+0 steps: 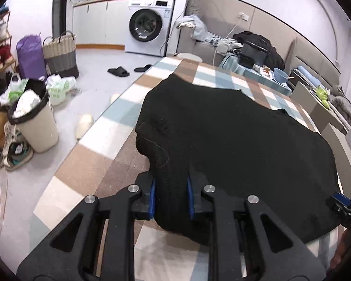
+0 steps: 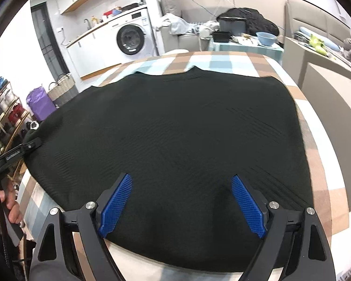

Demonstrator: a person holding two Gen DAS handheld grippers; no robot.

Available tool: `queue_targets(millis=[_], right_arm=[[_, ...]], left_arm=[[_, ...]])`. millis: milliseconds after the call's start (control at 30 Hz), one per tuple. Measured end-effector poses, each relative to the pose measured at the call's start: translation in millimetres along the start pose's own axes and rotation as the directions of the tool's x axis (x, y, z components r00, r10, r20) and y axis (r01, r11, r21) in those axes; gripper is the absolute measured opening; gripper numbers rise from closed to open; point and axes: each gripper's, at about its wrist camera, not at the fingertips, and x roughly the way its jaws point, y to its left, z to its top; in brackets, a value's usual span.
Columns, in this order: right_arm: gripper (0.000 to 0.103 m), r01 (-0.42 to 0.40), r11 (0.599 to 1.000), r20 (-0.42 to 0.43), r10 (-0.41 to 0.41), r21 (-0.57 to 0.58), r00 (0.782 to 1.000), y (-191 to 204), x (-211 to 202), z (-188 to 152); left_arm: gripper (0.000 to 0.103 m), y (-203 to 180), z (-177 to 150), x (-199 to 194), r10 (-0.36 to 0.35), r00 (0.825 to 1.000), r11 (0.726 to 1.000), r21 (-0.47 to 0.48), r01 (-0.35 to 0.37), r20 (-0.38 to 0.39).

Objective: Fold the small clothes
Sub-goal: 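Grasp a sweater side with the left gripper and fold it toward the middle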

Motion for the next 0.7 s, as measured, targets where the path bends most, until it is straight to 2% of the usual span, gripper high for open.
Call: queue_targets(millis=[100, 200, 233, 333, 433, 467, 500, 533, 567, 600, 700], right_arm=[[0.089, 0.011, 1.0, 0.004, -0.011, 0.023, 1.0, -6.9, -5.7, -4.5], [0.089, 0.02, 0.999, 0.007, -0.02, 0.034, 1.0, -11.2, -11.0, -6.0], [0.089, 0.026, 0.999, 0.011, -0.027, 0.043, 1.0, -13.9, -13.3, -6.0], [0.089, 0.039, 0.997, 0.027, -0.041, 0.072, 0.999, -23.4, -21.3, -4.9], [0.089, 0.074, 0.992, 0.038, -0.078, 0.105, 0.996, -33.6, -28.6, -4.6], [0.089, 0.085, 0.989, 0.037, -0.09, 0.12, 0.995, -37.7, -30.3, -5.2], [0.089, 0.091, 0.987, 0.034, -0.096, 0.129, 0.995, -41.1, -31.8, -6.5], [0.089, 0.096, 0.986, 0.031, -0.101, 0.133, 0.994, -42.7, -32.7, -6.8], [0.089, 0.105, 0.985, 0.027, -0.11, 0.137, 0.994, -45.3, -34.3, -7.9], [0.089, 0.11, 0.984, 0.025, -0.115, 0.14, 0.993, -46.8, -36.3, -8.9], [0.089, 0.12, 0.978, 0.047, -0.13, 0.17, 0.99, -52.9, -45.7, -9.8]], left_arm=[[0.016, -22.0, 8.8, -11.8, -0.031, 0.998, 0.997, 0.076, 0.027, 0.055], [0.016, -62.7, 20.4, -24.8, -0.133, 0.986, 0.979, 0.168, 0.115, 0.098], [0.016, -75.9, 22.0, -27.6, -0.183, 0.978, 0.968, 0.193, 0.162, 0.099], [0.016, -131.6, 19.4, -35.2, -0.339, 0.938, 0.903, 0.305, 0.303, 0.071], [0.017, -175.2, 3.3, -32.9, -0.457, 0.889, 0.818, 0.382, 0.43, -0.023], [0.023, -186.0, -5.4, -28.5, -0.507, 0.858, 0.777, 0.385, 0.498, -0.085], [0.037, -193.7, -12.8, -22.2, -0.559, 0.811, 0.727, 0.368, 0.58, -0.173], [0.045, -196.8, -16.4, -18.4, -0.585, 0.781, 0.702, 0.344, 0.623, -0.221], [0.06, -198.4, -20.9, -15.6, -0.601, 0.752, 0.684, 0.311, 0.659, -0.271], [0.067, -197.9, -23.3, -16.4, -0.605, 0.746, 0.683, 0.301, 0.666, -0.278], [0.071, -184.8, -22.0, -24.1, -0.597, 0.767, 0.698, 0.318, 0.642, -0.237]])
